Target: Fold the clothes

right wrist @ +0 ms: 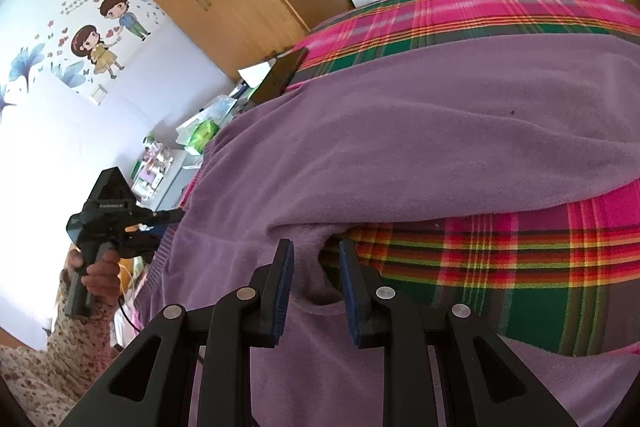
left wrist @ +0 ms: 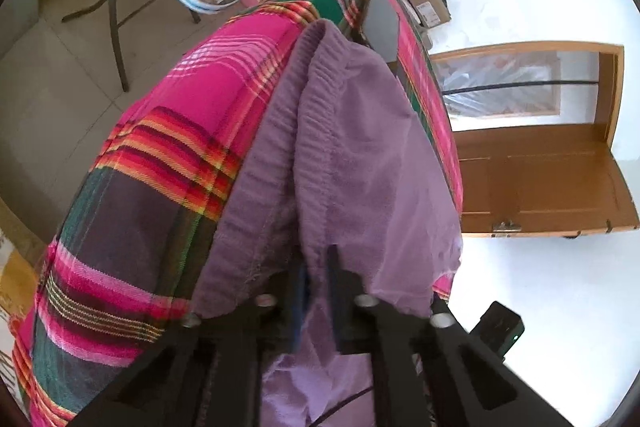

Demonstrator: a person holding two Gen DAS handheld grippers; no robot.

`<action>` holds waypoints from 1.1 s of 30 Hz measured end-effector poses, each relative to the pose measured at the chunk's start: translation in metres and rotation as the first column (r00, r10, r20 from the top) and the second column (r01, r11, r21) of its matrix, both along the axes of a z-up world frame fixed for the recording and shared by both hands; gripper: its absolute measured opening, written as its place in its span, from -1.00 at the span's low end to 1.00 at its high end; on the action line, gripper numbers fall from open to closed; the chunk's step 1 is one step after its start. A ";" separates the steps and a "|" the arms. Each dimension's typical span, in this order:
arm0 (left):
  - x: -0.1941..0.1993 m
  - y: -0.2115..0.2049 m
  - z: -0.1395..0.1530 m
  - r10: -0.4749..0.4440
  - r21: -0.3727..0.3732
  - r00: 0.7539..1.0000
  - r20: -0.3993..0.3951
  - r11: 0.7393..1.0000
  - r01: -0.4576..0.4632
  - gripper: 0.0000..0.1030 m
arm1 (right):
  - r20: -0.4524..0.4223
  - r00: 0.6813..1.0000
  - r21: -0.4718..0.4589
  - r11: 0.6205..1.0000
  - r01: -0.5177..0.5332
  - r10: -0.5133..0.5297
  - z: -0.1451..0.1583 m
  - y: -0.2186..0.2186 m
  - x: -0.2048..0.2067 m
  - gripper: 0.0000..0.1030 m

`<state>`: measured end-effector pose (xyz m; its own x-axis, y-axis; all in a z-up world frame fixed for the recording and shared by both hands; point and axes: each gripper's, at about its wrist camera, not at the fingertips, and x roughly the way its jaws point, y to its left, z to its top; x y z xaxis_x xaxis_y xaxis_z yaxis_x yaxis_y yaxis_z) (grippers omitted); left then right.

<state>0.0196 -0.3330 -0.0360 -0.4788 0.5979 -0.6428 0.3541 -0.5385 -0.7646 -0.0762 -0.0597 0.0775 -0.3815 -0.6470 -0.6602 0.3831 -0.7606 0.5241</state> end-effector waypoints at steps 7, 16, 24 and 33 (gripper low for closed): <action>0.010 -0.015 0.017 0.076 -0.098 0.996 -0.048 0.992 -0.080 -0.91 | 0.000 1.000 0.010 1.000 -0.003 0.003 0.000 -0.006 -0.002 -0.53; 0.007 -0.028 0.004 0.120 -0.100 0.992 -0.029 0.987 -0.122 -0.91 | -0.024 0.999 0.036 0.999 -0.033 0.034 0.004 -0.025 -0.006 -0.53; 0.010 -0.022 0.007 0.105 -0.117 0.994 -0.032 0.987 -0.108 -0.87 | -0.023 0.999 0.061 0.997 -0.038 0.040 0.004 -0.029 -0.010 -0.53; 0.008 -0.039 0.038 0.137 -0.109 0.983 -0.125 0.983 -0.151 -0.32 | -0.038 0.998 0.057 0.997 -0.049 0.051 0.009 -0.030 -0.006 -0.48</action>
